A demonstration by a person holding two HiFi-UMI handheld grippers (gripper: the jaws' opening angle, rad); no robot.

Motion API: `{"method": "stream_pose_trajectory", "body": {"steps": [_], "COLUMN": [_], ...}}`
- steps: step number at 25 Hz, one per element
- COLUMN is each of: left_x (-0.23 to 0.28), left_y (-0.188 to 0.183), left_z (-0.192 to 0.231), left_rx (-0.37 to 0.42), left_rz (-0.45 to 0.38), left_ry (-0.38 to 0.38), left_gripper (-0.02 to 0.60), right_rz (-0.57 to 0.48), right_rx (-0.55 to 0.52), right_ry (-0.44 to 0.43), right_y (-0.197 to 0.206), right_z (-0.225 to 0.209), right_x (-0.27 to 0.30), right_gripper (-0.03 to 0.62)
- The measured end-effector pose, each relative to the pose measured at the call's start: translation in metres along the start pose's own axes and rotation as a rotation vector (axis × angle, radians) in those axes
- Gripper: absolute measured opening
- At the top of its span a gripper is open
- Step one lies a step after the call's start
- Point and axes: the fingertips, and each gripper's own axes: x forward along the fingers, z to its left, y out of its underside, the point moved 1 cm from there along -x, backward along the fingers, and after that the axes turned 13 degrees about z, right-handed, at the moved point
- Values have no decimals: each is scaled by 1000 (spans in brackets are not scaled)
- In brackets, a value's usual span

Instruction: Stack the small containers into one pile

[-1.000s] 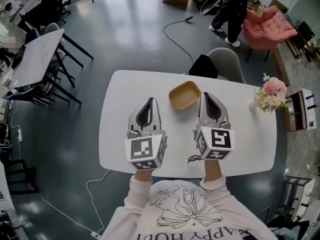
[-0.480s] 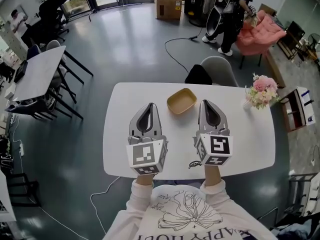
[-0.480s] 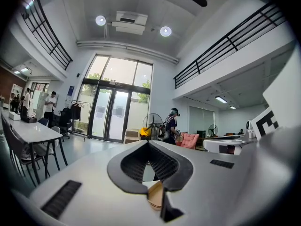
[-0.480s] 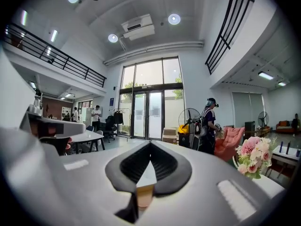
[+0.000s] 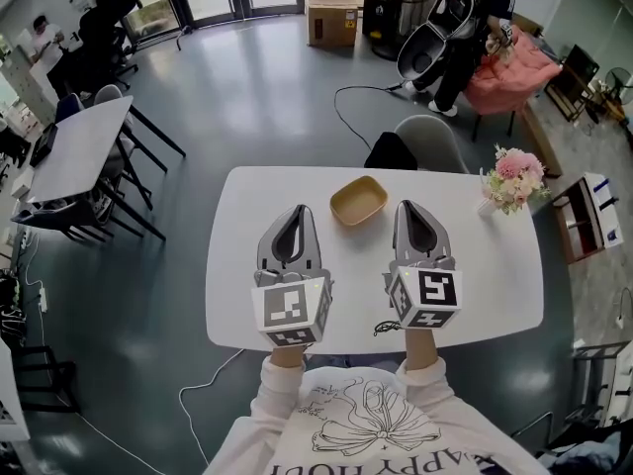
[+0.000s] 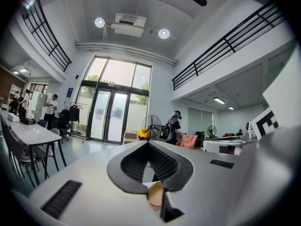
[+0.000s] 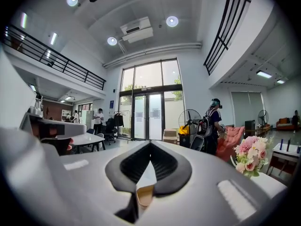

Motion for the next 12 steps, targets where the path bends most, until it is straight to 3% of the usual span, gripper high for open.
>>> {"method": "stream_pose_trajectory", "body": {"steps": [12], "left_x": [-3], "left_y": [1], "left_z": [-3], "left_rx": [5], "left_rz": [2], "left_ry": [6], "left_gripper": [6], "right_rz": [6], "right_rx": [-4], "right_ry": [2], "right_y": [2], "right_z": [0], "right_x": [-2], "right_gripper": [12]}}
